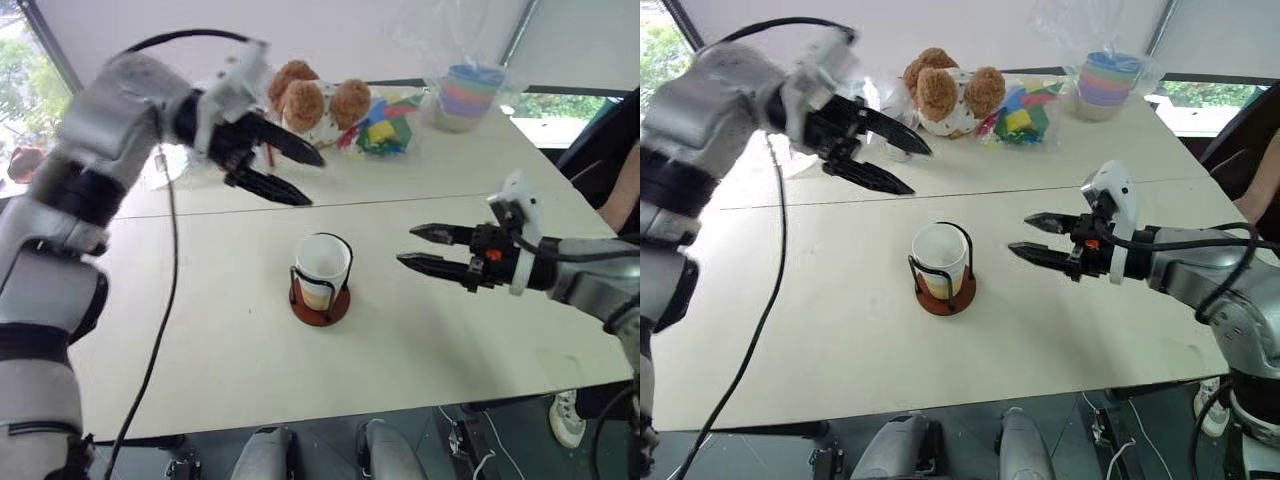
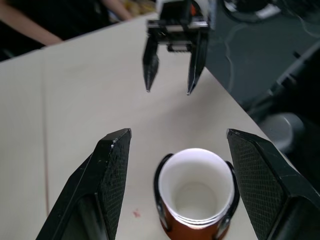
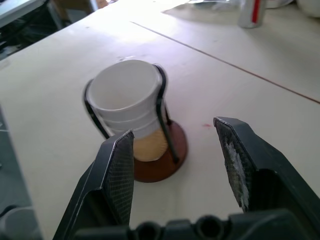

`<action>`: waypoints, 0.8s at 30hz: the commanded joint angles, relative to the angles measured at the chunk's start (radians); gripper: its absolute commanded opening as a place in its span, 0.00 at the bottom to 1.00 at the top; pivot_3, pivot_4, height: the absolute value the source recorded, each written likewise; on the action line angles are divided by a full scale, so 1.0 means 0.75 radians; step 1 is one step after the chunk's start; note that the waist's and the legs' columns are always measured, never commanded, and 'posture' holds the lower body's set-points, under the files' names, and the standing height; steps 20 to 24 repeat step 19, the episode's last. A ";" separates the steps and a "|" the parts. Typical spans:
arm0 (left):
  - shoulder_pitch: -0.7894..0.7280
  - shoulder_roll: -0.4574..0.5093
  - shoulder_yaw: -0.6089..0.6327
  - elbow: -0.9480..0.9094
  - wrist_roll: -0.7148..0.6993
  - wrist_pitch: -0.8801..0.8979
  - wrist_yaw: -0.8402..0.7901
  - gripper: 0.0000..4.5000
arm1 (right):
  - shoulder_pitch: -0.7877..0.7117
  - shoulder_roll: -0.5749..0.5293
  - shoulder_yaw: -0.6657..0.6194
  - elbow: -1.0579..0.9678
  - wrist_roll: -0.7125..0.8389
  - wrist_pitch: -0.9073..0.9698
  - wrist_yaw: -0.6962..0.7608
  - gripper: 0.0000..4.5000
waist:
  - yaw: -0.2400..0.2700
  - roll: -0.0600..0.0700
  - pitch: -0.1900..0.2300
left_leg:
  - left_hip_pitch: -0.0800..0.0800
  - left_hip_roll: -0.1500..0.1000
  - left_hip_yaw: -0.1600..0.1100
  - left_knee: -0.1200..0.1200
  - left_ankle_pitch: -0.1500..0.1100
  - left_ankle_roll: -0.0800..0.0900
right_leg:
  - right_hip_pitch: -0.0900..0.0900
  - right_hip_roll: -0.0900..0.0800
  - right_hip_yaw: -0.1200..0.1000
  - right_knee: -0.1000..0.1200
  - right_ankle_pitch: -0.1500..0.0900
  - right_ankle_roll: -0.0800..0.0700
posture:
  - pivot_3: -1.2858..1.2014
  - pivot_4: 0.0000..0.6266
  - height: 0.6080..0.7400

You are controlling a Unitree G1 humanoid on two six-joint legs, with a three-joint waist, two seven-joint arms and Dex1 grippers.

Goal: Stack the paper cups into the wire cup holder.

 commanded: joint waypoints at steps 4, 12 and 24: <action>0.880 0.014 0.602 -0.662 -0.045 0.238 0.809 0.69 | -0.011 0.232 0.068 0.365 -0.291 -0.384 -0.089 0.62 | -0.001 -0.002 0.001 | -0.004 0.002 -0.004 -0.001 0.006 -0.010 | -0.004 0.001 0.002 0.002 0.000 0.000 | 0.52 0.24 1.00; 1.517 -0.553 0.991 -1.105 0.112 0.224 1.679 0.69 | -0.168 0.447 0.042 0.930 -0.523 -0.853 -0.206 0.62 | 0.039 -0.003 -0.001 | -0.002 -0.005 -0.007 0.000 0.007 -0.013 | 0.002 -0.006 0.002 -0.001 0.001 -0.001 | 0.52 0.24 1.00; 1.728 -0.845 0.915 -1.140 0.256 0.037 1.737 0.69 | -0.229 0.505 0.065 1.156 -0.644 -1.039 -0.271 0.62 | 0.032 -0.001 -0.002 | 0.001 -0.006 -0.005 0.000 0.008 -0.014 | 0.002 -0.005 0.002 0.000 0.001 -0.001 | 0.52 0.24 1.00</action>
